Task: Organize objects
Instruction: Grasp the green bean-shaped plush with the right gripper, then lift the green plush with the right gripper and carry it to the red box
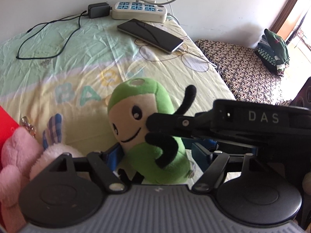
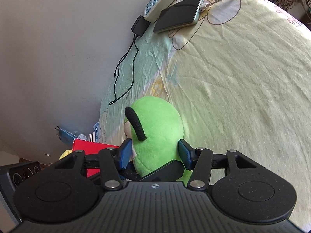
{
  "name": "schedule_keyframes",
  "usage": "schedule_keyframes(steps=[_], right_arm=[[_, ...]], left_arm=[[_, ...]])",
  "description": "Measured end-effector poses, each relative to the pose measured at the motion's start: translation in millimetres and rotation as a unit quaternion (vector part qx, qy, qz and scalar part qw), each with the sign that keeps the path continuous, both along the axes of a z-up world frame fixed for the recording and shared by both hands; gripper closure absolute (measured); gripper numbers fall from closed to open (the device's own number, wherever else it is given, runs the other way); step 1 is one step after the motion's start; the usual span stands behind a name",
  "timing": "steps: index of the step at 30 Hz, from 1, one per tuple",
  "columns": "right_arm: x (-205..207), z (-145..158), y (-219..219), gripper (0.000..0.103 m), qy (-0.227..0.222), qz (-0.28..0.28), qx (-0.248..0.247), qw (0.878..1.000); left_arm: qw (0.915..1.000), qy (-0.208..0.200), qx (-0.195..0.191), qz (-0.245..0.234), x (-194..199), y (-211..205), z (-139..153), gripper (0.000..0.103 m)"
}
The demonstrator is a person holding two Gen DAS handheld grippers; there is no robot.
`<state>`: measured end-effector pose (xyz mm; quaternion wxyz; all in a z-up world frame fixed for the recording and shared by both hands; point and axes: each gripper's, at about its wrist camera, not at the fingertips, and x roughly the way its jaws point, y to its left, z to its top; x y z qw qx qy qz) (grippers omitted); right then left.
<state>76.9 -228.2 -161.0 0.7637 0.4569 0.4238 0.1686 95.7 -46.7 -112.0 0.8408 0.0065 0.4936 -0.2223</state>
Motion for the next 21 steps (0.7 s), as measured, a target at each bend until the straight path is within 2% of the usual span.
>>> schedule_keyframes(steps=[8,21], right_arm=[[-31.9,17.7,1.8,0.05,-0.016,0.007,-0.017,1.0],[-88.8,38.8,22.9,0.05,-0.024,0.041,-0.041,0.998]], left_arm=[[0.9998,0.004,-0.017,-0.009,-24.9,4.8,12.8,0.027],[0.9996,0.002,-0.017,-0.021,-90.7,26.6,27.9,0.027]])
